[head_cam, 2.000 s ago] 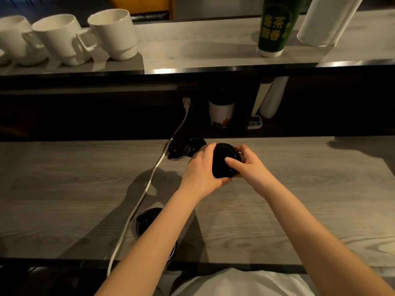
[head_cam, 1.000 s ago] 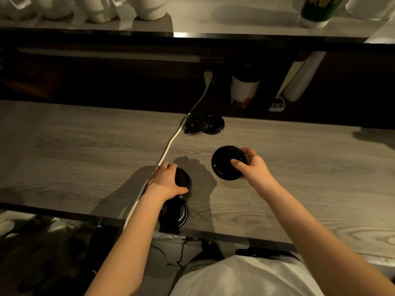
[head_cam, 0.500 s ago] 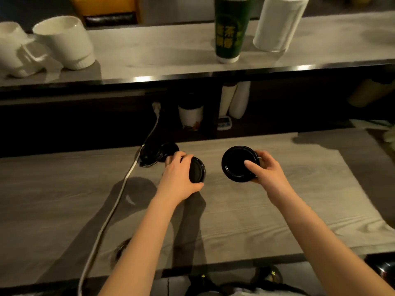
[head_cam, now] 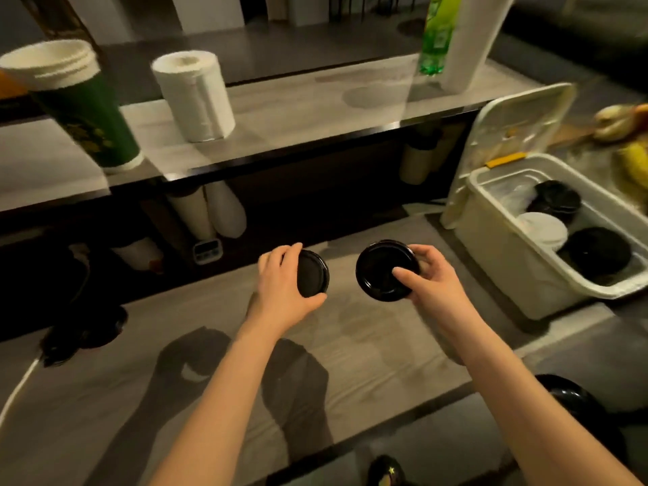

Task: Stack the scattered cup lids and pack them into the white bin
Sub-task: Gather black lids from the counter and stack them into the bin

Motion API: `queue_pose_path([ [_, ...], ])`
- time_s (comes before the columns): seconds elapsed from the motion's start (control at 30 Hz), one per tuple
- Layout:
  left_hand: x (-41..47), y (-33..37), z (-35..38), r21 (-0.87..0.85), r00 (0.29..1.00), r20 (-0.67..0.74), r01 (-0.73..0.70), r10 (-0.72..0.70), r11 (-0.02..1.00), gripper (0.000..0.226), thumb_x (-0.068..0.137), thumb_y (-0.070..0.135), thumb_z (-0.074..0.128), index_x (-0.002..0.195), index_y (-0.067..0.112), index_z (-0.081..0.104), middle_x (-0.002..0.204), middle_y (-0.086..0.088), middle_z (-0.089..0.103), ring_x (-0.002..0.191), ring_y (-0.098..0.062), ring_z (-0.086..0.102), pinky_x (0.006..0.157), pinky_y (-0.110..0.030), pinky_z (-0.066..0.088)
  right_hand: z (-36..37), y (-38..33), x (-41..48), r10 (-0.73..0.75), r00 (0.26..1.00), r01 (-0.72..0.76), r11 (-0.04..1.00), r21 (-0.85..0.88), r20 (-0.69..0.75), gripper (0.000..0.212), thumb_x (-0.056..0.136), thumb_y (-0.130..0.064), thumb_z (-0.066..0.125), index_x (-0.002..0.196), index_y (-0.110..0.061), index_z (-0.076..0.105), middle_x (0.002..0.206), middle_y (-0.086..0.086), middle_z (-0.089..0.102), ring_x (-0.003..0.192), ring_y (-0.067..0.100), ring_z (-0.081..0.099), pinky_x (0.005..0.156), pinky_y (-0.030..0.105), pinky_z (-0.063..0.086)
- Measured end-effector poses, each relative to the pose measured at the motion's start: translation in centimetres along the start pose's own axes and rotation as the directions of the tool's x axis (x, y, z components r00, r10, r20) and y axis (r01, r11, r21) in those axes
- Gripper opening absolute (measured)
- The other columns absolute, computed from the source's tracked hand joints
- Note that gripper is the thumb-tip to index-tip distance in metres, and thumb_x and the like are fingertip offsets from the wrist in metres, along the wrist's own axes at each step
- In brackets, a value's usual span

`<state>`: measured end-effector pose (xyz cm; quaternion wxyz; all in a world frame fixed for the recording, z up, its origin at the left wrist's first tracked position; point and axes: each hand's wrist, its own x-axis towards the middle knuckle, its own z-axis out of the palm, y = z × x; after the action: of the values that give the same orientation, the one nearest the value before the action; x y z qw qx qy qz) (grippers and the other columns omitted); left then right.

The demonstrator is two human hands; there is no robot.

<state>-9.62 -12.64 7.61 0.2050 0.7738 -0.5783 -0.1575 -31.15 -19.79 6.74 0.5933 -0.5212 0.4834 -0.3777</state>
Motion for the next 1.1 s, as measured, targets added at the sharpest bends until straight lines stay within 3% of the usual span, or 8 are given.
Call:
queue_pose_path([
  [0.13,3.1,7.0,3.1,-0.013,0.997,-0.001,-0.083,0.083,0.996,0.090,0.074,0.039,0.074,0.146,0.015,0.026,0.144,-0.002,0.030,0.135,-0.022,0.021,0.111,-0.035,0.024,-7.0,-1.4,1.7,-0.053,0.993,0.051,0.999,-0.015,-0.101,0.034,0.086,-0.001,0.063,0.115,-0.014,0.050,0.096,-0.003,0.065,0.077,-0.001,0.063,0.056,0.009,0.046],
  [0.3,6.4,13.1,5.4,-0.020,0.981,0.050,-0.186,0.187,0.982,0.089,0.075,0.041,0.073,0.146,0.020,0.024,0.146,0.000,0.025,0.136,-0.020,0.021,0.111,-0.036,0.027,-13.1,-2.9,3.2,-0.045,0.980,0.044,0.999,-0.005,-0.192,0.035,0.089,-0.007,0.061,0.118,-0.021,0.047,0.103,-0.002,0.066,0.089,0.009,0.065,0.064,0.021,0.053],
  [0.4,8.1,15.1,6.3,-0.036,0.966,0.072,-0.247,0.249,0.968,0.089,0.075,0.043,0.073,0.146,0.023,0.024,0.147,0.001,0.025,0.137,-0.020,0.020,0.111,-0.037,0.026,-15.4,-3.7,3.8,-0.068,0.967,0.060,0.997,-0.040,-0.244,0.035,0.090,-0.010,0.060,0.121,-0.022,0.048,0.104,-0.001,0.066,0.090,0.008,0.064,0.059,0.017,0.050],
  [0.53,10.1,17.1,7.6,-0.056,0.927,0.109,-0.355,0.359,0.933,0.088,0.076,0.044,0.072,0.147,0.025,0.023,0.148,0.002,0.024,0.138,-0.020,0.019,0.112,-0.037,0.026,-18.6,-4.1,5.0,-0.109,0.934,0.086,0.993,-0.082,-0.341,0.035,0.089,-0.013,0.062,0.120,-0.027,0.051,0.108,-0.003,0.064,0.098,0.012,0.062,0.074,0.025,0.049],
  [0.63,11.2,18.7,8.6,-0.063,0.906,0.102,-0.407,0.411,0.911,0.088,0.076,0.044,0.072,0.147,0.024,0.023,0.146,0.002,0.026,0.136,-0.020,0.021,0.111,-0.037,0.027,-21.5,-4.6,6.3,-0.116,0.914,0.080,0.991,-0.108,-0.389,0.033,0.090,-0.009,0.059,0.120,-0.023,0.052,0.105,-0.002,0.063,0.094,0.010,0.061,0.064,0.015,0.046],
  [0.8,12.6,21.4,10.3,-0.068,0.898,0.129,-0.416,0.421,0.907,0.087,0.076,0.043,0.071,0.146,0.023,0.023,0.146,0.001,0.026,0.135,-0.019,0.021,0.110,-0.035,0.026,-27.2,-5.5,8.4,-0.095,0.914,0.036,0.987,-0.155,-0.394,0.035,0.091,-0.009,0.057,0.122,-0.024,0.052,0.106,-0.005,0.063,0.089,0.005,0.062,0.061,0.012,0.049],
  [0.93,14.2,24.0,12.5,-0.014,0.918,0.126,-0.378,0.376,0.926,0.089,0.075,0.047,0.071,0.146,0.023,0.023,0.146,0.002,0.028,0.134,-0.018,0.023,0.112,-0.038,0.027,-31.5,-5.7,12.1,-0.090,0.920,-0.020,0.962,-0.274,-0.382,0.036,0.090,-0.018,0.062,0.123,-0.024,0.049,0.114,0.004,0.061,0.096,0.020,0.063,0.081,0.035,0.054],
  [1.1,15.2,28.3,14.9,0.006,0.947,0.084,-0.311,0.310,0.950,0.088,0.075,0.048,0.071,0.145,0.023,0.024,0.146,0.004,0.028,0.133,-0.017,0.023,0.110,-0.035,0.026,-34.4,-7.4,17.8,-0.112,0.958,-0.005,0.913,-0.408,-0.263,0.035,0.088,-0.014,0.064,0.121,-0.019,0.054,0.110,0.003,0.056,0.096,0.020,0.058,0.077,0.028,0.050],
])
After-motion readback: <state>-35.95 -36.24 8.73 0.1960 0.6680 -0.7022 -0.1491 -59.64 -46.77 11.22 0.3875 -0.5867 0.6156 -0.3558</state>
